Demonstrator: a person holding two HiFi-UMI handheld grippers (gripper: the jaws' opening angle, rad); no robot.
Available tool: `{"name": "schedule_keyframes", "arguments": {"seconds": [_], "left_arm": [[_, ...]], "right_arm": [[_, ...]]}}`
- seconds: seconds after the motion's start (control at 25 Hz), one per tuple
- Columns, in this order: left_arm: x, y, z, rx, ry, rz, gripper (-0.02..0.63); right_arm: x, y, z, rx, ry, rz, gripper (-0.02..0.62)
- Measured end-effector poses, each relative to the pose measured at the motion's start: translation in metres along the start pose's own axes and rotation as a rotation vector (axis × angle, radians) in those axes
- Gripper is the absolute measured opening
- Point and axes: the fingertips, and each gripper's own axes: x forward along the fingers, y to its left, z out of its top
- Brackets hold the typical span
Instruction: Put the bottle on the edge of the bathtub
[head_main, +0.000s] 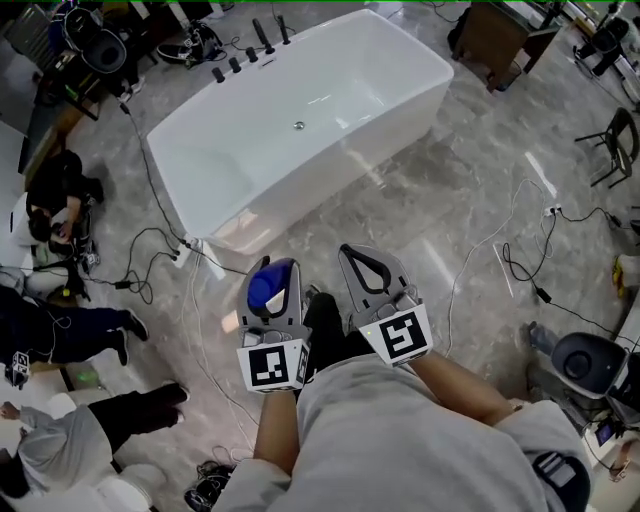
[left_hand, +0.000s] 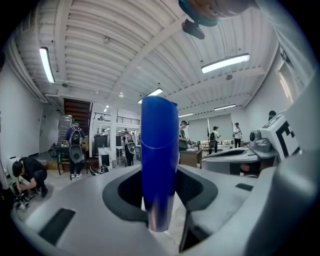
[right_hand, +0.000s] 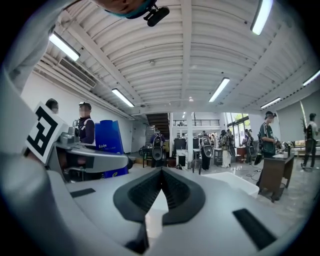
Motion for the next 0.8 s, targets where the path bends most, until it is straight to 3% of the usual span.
{"name": "schedule_keyframes", "arguments": {"seconds": [0.48, 0.8], "left_arm": [[0.103, -0.089, 0.004, 0.002, 0.018, -0.275, 0.166], [0.163, -0.134, -0.001, 0.019, 0.057, -0.449, 0.166]], "right_arm": [[-0.037, -0.125, -0.022, 0.071, 0.051, -0.302, 0.006], [-0.044, -0.186, -0.047, 0.136, 0.104, -0.465, 0.006]]}}
